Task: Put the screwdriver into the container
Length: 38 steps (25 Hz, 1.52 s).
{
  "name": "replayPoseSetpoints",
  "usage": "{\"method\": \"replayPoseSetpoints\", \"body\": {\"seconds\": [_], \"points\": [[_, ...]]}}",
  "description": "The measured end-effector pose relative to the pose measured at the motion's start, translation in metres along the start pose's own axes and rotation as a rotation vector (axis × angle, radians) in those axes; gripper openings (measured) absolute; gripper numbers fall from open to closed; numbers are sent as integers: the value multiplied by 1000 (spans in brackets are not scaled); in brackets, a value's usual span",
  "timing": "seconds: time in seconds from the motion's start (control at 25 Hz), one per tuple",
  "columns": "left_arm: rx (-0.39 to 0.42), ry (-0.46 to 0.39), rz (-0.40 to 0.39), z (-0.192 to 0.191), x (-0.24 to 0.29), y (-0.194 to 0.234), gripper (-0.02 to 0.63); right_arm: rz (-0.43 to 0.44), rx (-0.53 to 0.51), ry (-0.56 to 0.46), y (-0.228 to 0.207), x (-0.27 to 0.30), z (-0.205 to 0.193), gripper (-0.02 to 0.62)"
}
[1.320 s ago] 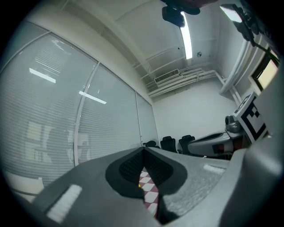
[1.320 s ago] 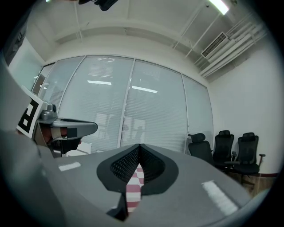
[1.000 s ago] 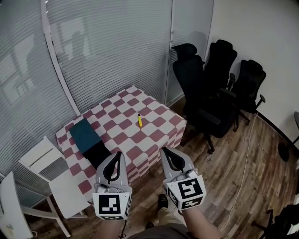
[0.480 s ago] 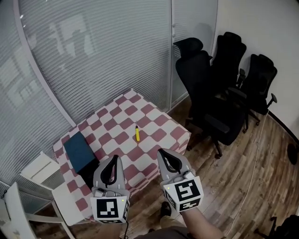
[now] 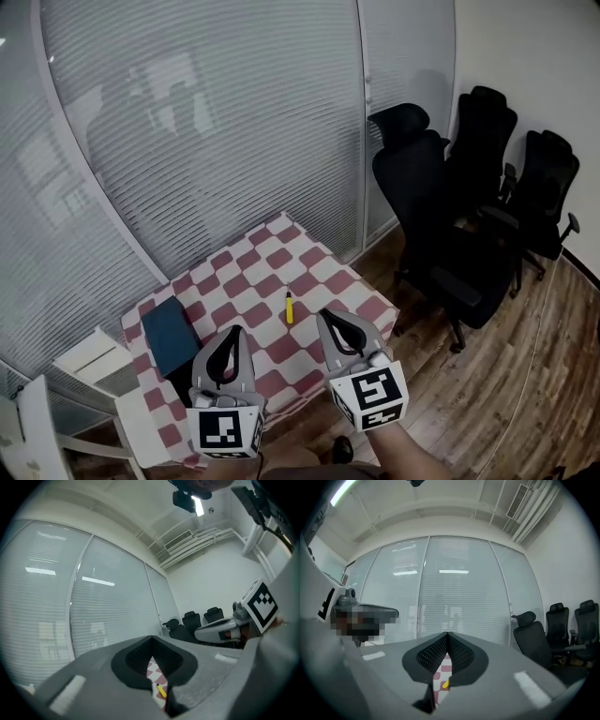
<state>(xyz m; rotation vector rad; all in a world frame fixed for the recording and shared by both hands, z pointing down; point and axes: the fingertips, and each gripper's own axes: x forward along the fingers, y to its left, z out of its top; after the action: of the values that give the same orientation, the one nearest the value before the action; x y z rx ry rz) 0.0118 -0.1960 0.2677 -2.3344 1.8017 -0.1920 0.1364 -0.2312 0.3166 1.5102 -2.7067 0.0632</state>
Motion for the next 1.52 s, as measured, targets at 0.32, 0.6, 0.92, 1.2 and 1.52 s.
{"method": "replayPoseSetpoints", "body": {"seconds": [0.32, 0.6, 0.92, 1.2, 1.52], "points": [[3, 22, 25, -20, 18, 25, 0, 36, -5, 36, 9, 40, -13, 25], [-25, 17, 22, -29, 39, 51, 0, 24, -22, 45, 8, 75, -9, 25], [-48, 0, 8, -33, 61, 72, 0, 3, -46, 71, 5, 107, -8, 25], [-85, 17, -15, -44, 74, 84, 0, -1, -28, 145, 5, 132, -40, 25], [-135, 81, -21, -78, 90, 98, 0, -7, 38, 307, 9, 153, -120, 35]]}}
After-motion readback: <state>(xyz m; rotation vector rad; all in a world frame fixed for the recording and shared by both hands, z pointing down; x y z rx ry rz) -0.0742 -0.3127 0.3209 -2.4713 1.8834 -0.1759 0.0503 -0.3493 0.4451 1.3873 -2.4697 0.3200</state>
